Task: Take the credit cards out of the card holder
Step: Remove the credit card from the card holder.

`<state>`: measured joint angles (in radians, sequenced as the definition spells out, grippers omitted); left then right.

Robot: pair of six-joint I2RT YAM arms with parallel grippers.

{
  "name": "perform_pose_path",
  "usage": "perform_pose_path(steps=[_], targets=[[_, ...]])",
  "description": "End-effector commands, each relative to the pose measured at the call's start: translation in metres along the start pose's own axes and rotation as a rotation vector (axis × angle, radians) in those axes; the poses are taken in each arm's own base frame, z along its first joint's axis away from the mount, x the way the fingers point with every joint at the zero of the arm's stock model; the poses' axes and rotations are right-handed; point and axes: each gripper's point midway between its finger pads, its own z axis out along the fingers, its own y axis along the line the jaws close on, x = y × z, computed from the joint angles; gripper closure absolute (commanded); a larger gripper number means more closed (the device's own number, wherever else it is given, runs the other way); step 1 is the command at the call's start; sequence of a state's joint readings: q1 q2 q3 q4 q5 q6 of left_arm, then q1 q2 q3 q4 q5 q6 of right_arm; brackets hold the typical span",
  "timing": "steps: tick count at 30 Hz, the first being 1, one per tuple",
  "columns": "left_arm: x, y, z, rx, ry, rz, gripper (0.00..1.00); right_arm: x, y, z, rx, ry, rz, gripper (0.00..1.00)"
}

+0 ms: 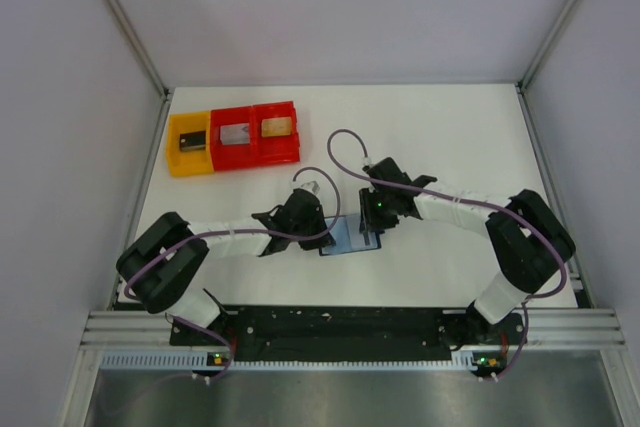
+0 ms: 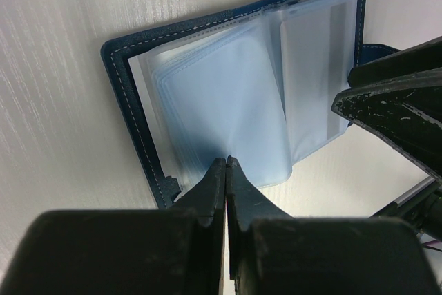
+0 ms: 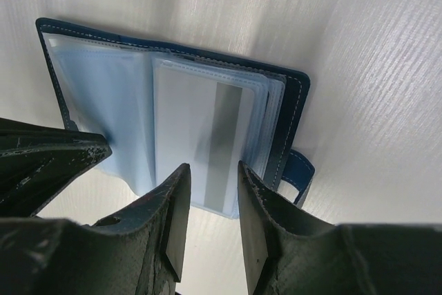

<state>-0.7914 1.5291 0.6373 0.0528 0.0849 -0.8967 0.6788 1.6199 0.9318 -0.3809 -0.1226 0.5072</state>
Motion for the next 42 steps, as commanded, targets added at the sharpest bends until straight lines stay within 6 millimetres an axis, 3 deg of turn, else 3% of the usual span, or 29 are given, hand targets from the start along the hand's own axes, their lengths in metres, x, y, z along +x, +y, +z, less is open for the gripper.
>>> perform_pose_path(steps=[1, 23, 42], targets=[[0.024, 0.027, 0.0, -0.089, 0.064, 0.005, 1.0, -0.014, 0.022, 0.0, -0.071, -0.025, -0.017, 0.67], [0.022, 0.026, 0.001, -0.074, 0.044, 0.002, 1.0, -0.014, 0.001, -0.004, 0.045, -0.044, 0.0, 0.64], [0.023, 0.027, 0.001, -0.073, 0.045, 0.004, 1.0, -0.013, 0.016, -0.002, -0.016, -0.018, -0.011, 0.67]])
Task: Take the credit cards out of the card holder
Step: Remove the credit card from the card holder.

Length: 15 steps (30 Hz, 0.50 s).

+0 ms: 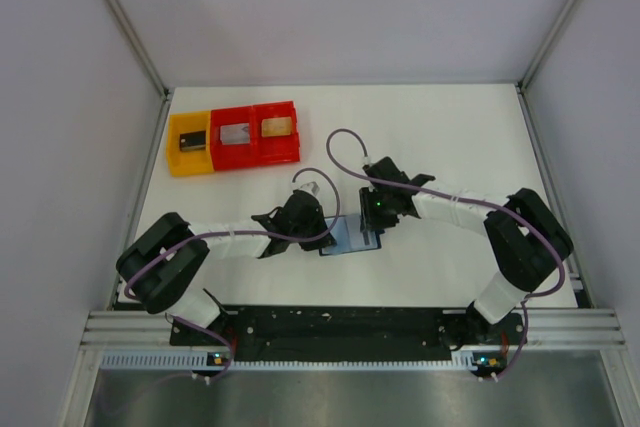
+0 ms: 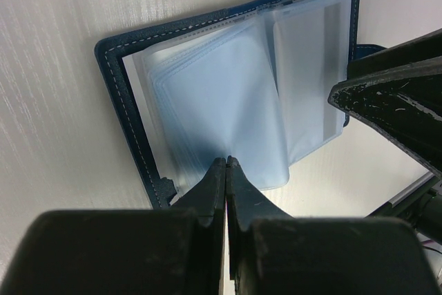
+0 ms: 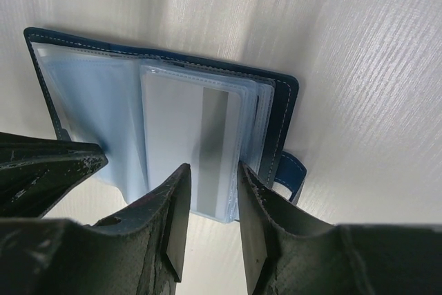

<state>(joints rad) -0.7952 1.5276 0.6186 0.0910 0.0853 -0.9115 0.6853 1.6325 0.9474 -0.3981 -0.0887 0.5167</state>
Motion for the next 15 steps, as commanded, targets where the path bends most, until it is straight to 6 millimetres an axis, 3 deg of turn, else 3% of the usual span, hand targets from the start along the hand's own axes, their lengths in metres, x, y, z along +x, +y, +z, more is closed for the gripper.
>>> perform_pose_path(steps=[1, 15], targets=[[0.022, 0.029, -0.001, -0.092, 0.056, 0.015, 1.0, -0.012, 0.021, -0.005, -0.057, -0.017, -0.02, 0.69], [0.025, 0.03, 0.001, -0.089, 0.065, 0.014, 1.0, -0.017, 0.038, -0.009, -0.139, -0.021, -0.018, 0.74]])
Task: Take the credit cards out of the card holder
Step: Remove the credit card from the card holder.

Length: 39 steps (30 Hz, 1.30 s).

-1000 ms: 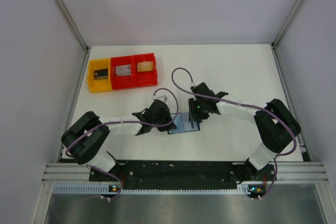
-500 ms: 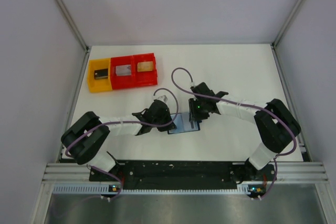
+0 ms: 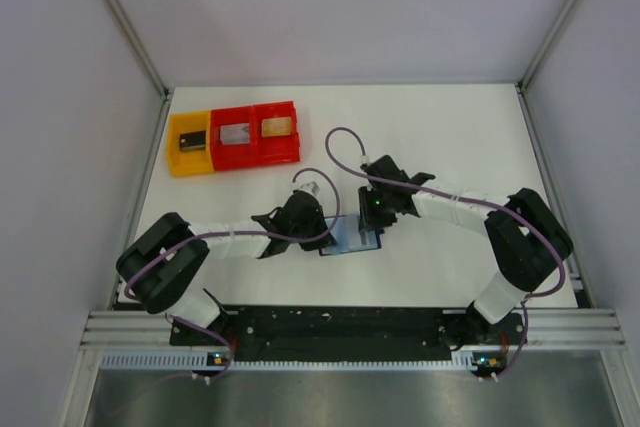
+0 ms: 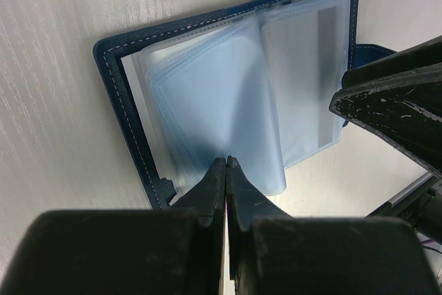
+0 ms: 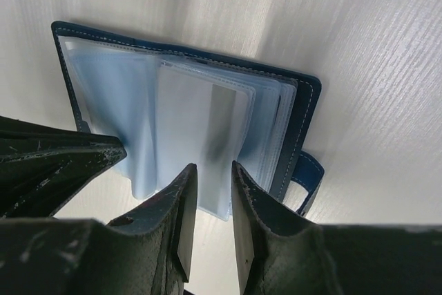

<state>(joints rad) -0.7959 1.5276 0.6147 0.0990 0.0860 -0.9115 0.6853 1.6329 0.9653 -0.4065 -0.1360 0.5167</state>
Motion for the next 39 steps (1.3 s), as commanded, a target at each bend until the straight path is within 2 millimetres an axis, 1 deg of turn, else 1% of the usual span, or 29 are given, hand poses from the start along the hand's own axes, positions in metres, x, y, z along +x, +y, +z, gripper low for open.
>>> perform_pose_path(steps=[1, 6, 8, 10, 13, 15, 18, 21, 30, 39], targets=[[0.025, 0.03, 0.001, -0.093, 0.067, 0.015, 1.0, -0.015, 0.029, -0.004, -0.097, -0.033, -0.02, 0.74], [0.026, 0.03, 0.0, -0.091, 0.067, 0.014, 1.0, -0.017, 0.033, -0.004, -0.122, -0.034, -0.013, 0.74], [0.025, 0.03, -0.001, -0.09, 0.063, 0.013, 1.0, -0.017, 0.035, -0.004, -0.128, -0.036, -0.01, 0.76], [0.025, 0.03, -0.001, -0.091, 0.062, 0.012, 1.0, -0.018, 0.032, -0.003, -0.111, -0.042, -0.006, 0.76], [0.025, 0.03, -0.001, -0.089, 0.062, 0.013, 1.0, -0.02, 0.017, -0.002, -0.036, -0.063, -0.003, 0.76], [0.025, 0.03, -0.002, -0.089, 0.06, 0.013, 1.0, -0.018, 0.01, -0.004, 0.003, -0.067, -0.005, 0.73], [0.024, 0.03, -0.002, -0.091, 0.055, 0.014, 1.0, -0.021, 0.007, -0.013, 0.018, -0.093, -0.01, 0.71], [0.026, 0.03, -0.001, -0.091, 0.062, 0.014, 1.0, -0.021, 0.006, -0.016, 0.024, -0.095, -0.017, 0.68], [0.026, 0.031, -0.001, -0.094, 0.061, 0.013, 1.0, -0.014, 0.001, -0.002, 0.045, -0.051, -0.016, 0.68], [0.026, 0.03, 0.0, -0.092, 0.066, 0.016, 1.0, -0.009, -0.004, 0.002, 0.057, -0.033, -0.018, 0.67]])
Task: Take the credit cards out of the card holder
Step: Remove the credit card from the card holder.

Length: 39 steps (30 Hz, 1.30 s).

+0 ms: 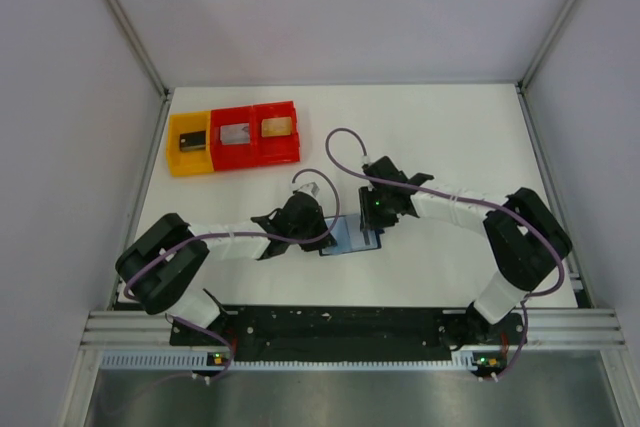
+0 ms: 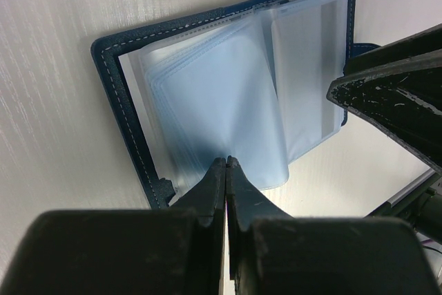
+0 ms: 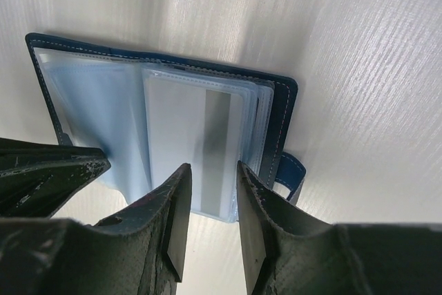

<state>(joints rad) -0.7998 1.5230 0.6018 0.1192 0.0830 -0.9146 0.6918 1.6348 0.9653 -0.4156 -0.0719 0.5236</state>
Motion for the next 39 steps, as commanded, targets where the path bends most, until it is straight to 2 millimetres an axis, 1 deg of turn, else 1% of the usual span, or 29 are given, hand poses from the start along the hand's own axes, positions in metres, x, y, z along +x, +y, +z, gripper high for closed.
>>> perform_pose_path(steps=[1, 6, 8, 14, 18, 20, 26, 31, 35, 37, 39], targets=[[0.025, 0.031, 0.0, -0.102, 0.072, 0.014, 1.0, -0.006, 0.005, 0.002, 0.0, -0.007, -0.018, 0.67], [0.025, 0.032, 0.0, -0.104, 0.072, 0.014, 1.0, -0.005, 0.006, 0.004, -0.007, 0.0, -0.02, 0.67], [0.025, 0.032, 0.0, -0.104, 0.074, 0.012, 1.0, -0.003, 0.007, 0.007, -0.011, 0.014, -0.024, 0.65], [0.026, 0.032, 0.001, -0.102, 0.077, 0.015, 1.0, 0.0, 0.019, 0.009, -0.075, 0.036, -0.021, 0.64], [0.027, 0.032, 0.002, -0.1, 0.082, 0.014, 1.0, 0.006, 0.013, 0.017, -0.056, 0.06, -0.015, 0.61], [0.028, 0.033, 0.003, -0.103, 0.083, 0.013, 1.0, 0.009, 0.014, 0.019, -0.064, 0.071, -0.014, 0.61], [0.03, 0.034, 0.004, -0.103, 0.088, 0.012, 1.0, 0.005, 0.029, 0.016, -0.148, 0.053, -0.011, 0.6], [0.031, 0.034, 0.003, -0.103, 0.091, 0.01, 1.0, 0.003, 0.053, 0.015, -0.276, 0.053, 0.002, 0.61], [0.031, 0.036, 0.003, -0.106, 0.089, 0.008, 1.0, -0.001, 0.069, 0.008, -0.367, 0.038, 0.022, 0.66], [0.031, 0.035, 0.004, -0.105, 0.089, 0.007, 1.0, -0.006, 0.078, 0.002, -0.411, 0.027, 0.018, 0.68], [0.032, 0.035, 0.004, -0.104, 0.093, 0.009, 1.0, -0.009, 0.082, -0.003, -0.432, 0.019, 0.012, 0.72]])
